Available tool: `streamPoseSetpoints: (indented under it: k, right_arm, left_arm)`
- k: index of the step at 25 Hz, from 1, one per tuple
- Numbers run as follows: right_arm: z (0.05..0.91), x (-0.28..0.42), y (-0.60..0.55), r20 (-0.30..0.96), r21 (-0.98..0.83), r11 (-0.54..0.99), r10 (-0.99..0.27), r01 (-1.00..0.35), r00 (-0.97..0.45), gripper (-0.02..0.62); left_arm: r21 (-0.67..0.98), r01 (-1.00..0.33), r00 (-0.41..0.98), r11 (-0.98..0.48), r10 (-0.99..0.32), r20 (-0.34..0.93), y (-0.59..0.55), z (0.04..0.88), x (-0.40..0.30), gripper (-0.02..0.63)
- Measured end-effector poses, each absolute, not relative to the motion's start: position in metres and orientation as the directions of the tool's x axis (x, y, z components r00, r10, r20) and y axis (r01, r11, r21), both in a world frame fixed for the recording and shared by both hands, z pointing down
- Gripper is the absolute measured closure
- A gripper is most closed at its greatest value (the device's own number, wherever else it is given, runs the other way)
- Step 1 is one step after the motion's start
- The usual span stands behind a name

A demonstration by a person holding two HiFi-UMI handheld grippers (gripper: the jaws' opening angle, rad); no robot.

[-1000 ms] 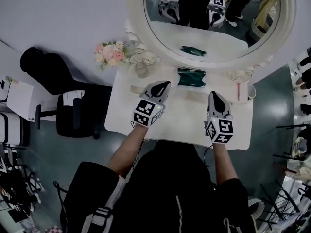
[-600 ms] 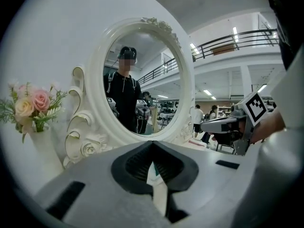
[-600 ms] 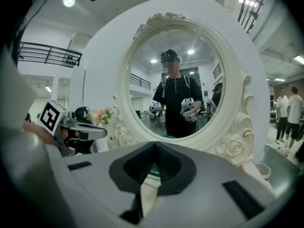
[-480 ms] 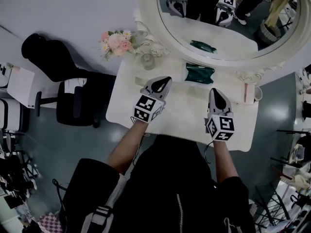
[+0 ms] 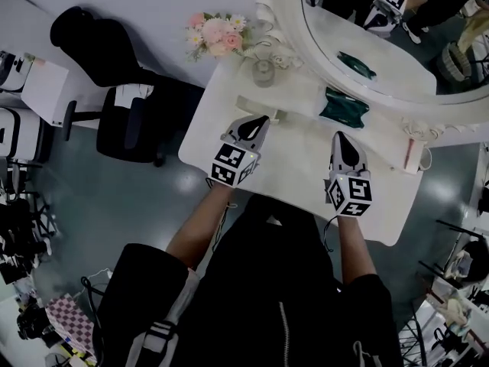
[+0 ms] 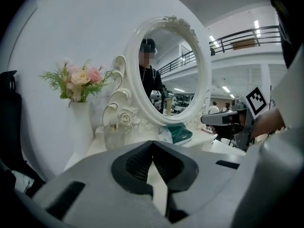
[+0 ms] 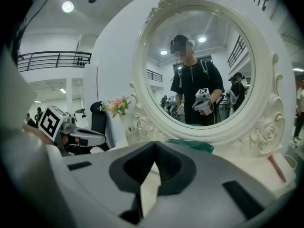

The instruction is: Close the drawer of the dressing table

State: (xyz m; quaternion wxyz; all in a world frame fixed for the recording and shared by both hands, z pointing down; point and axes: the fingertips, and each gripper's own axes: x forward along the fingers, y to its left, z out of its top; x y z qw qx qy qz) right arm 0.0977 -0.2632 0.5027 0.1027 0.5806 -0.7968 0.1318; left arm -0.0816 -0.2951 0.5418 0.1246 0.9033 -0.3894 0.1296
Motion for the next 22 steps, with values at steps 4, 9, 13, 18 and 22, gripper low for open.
streamPoseSetpoints:
  k: [4, 9, 13, 18, 22]
  right_arm:
    - [0.509, 0.088, -0.264, 0.328, -0.096, 0.31, -0.887, -0.946, -0.324, 0.592]
    - [0.517, 0.086, -0.264, 0.348, -0.098, 0.316, -0.878, -0.944, -0.33, 0.592]
    - [0.523, 0.088, -0.263, 0.362, -0.102, 0.309, -0.874, -0.945, -0.325, 0.592]
    - [0.531, 0.094, -0.261, 0.383, -0.104, 0.299, -0.868, -0.948, -0.316, 0.592]
    - [0.533, 0.098, -0.261, 0.391, -0.11, 0.293, -0.865, -0.95, -0.313, 0.592]
  left_arm:
    - [0.129, -0.753, 0.644, -0.645, -0.682, 0.347, -0.291, 0.552, -0.093, 0.604]
    - [0.133, -0.776, 0.615, -0.617, -0.692, 0.378, -0.291, 0.574, -0.105, 0.604]
    - [0.14, -0.796, 0.583, -0.588, -0.687, 0.434, -0.287, 0.604, -0.117, 0.565]
    - [0.17, -0.83, 0.537, -0.531, -0.68, 0.499, -0.282, 0.642, -0.13, 0.455]
    - [0.169, -0.852, 0.501, -0.495, -0.676, 0.54, -0.283, 0.663, -0.139, 0.417]
